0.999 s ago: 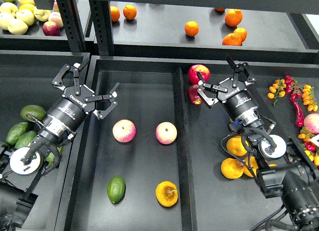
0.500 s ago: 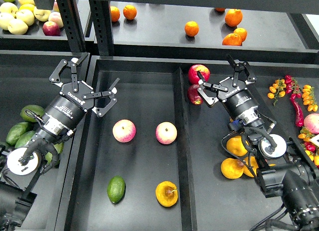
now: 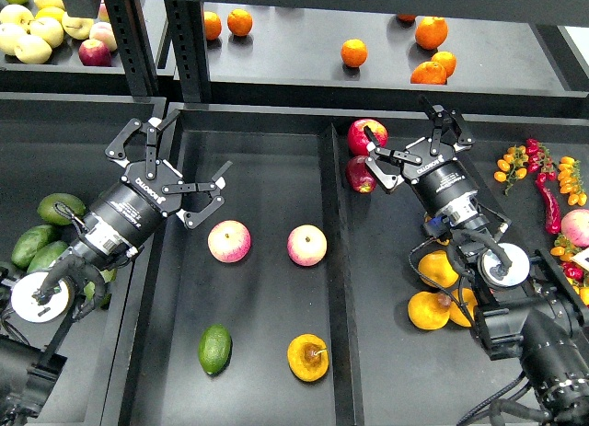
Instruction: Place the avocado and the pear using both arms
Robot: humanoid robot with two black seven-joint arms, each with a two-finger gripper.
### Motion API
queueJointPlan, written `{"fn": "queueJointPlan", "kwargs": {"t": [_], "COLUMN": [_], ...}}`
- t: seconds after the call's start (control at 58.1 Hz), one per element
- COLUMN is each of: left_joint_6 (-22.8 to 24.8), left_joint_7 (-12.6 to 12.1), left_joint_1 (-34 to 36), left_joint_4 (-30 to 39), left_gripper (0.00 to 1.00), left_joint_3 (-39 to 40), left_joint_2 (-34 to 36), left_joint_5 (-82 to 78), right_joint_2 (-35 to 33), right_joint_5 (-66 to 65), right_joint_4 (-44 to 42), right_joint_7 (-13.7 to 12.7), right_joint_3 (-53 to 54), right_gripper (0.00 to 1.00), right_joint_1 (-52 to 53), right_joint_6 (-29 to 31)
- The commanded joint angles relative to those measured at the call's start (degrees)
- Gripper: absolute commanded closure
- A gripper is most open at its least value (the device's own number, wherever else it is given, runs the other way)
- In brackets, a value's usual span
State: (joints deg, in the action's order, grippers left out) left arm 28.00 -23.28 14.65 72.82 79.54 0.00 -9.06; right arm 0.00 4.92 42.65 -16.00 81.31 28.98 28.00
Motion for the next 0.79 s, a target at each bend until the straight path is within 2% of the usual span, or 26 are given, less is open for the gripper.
{"fn": "queueJointPlan", "kwargs": {"t": [0.0,0.086,0.138,0.224,0.276,0.293,0.379,0.62,0.775], "left_joint_6": [0.0,0.0,0.0,0.0,0.0,0.0,0.0,0.0,0.0], "left_joint_7": [-4.72,-4.72,-4.72,-4.72,-4.72,-4.72,-4.72,-4.72,-4.72], "left_joint_1": [0.9,4.41,7.58,14.25,18.21,24.48,31.73,47.21,50.91], "left_joint_4": [-0.83,-2.94,-4.78,-6.63,-6.99,-7.16,-6.64,-5.93,-6.02], "left_gripper": [0.01,0.02,0.02,0.02,0.02,0.03,0.02,0.05,0.05], "left_joint_3": [-0.88,-3.6,-8.25,-19.67,-25.74,-36.02,-47.52,-69.68,-76.99], "left_joint_2": [0.0,0.0,0.0,11.67,16.43,22.35,26.71,31.99,31.12], "left_joint_5": [0.0,0.09,0.09,0.35,0.97,2.71,3.69,3.17,2.82], "right_joint_2": [0.0,0.0,0.0,0.0,0.0,0.0,0.0,0.0,0.0], "right_joint_5": [0.0,0.0,0.0,0.0,0.0,0.0,0.0,0.0,0.0], "right_joint_4": [-0.11,-0.2,-0.2,-0.29,-0.46,-0.9,-1.25,-1.52,-1.52], "right_joint_7": [0.0,0.0,0.0,0.0,0.0,0.0,0.0,-0.18,-0.26], "right_joint_3": [-0.01,-0.01,0.08,0.16,0.16,0.16,0.51,1.83,2.62], "right_gripper": [0.01,0.01,0.01,0.01,0.01,0.01,0.01,0.01,0.01], "right_joint_1": [0.11,0.29,0.64,0.81,0.81,0.81,0.81,1.17,1.17], "right_joint_6": [0.0,0.0,0.0,0.0,0.0,0.0,0.0,0.0,0.0]}}
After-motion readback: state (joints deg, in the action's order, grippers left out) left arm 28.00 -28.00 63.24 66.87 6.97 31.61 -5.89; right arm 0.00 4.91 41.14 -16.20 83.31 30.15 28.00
